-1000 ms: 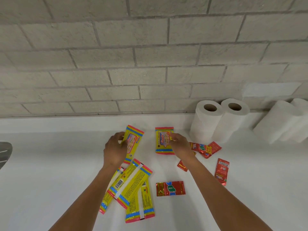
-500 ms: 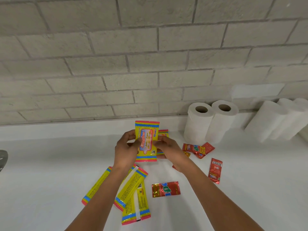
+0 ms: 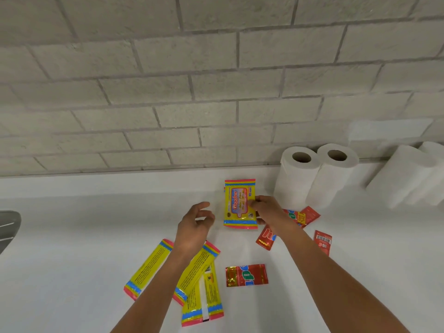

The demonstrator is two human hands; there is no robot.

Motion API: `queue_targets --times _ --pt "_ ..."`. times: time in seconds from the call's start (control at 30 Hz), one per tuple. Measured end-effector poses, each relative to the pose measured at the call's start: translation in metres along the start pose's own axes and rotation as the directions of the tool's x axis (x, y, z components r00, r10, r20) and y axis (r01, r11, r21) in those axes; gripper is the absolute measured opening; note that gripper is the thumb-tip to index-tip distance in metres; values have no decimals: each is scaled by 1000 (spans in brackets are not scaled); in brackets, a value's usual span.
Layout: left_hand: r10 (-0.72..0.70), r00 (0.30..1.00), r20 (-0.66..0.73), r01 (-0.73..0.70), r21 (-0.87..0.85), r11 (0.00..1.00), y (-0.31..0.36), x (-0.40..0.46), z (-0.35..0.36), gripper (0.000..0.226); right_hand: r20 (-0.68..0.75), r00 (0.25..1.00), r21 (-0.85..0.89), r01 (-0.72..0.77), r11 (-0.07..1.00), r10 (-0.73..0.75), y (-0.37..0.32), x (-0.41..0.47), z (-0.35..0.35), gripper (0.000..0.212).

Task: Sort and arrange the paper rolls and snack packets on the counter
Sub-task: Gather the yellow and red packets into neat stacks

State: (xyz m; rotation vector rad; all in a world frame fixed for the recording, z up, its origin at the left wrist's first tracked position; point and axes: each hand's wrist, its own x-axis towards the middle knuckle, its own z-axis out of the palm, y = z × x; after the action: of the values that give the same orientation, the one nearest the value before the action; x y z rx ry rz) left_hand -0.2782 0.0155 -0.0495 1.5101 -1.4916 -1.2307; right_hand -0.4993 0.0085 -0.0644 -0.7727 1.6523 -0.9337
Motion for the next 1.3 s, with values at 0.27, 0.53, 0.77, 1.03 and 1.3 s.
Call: queue_targets --times 0.27,0.53,0.77,1.03,1.3 --pt "-29 1000 -6 29 22 999 -27 -9 -18 29 -102 991 -88 -99 991 90 3 44 -2 14" --pt "-51 999 -5 51 43 998 -36 -3 -24 28 -164 981 -240 -143 960 105 0 57 6 24" --pt "-51 999 -14 52 62 997 -41 -1 -26 28 -217 976 -214 -45 976 -2 4 55 9 23" --pt "14 998 -56 -6 147 989 -47 1 -39 25 -236 970 -319 -21 948 -58 6 50 13 19" --pt "58 997 45 -73 547 834 -61 -15 -51 43 -224 970 -372 2 928 -92 4 37 13 27"
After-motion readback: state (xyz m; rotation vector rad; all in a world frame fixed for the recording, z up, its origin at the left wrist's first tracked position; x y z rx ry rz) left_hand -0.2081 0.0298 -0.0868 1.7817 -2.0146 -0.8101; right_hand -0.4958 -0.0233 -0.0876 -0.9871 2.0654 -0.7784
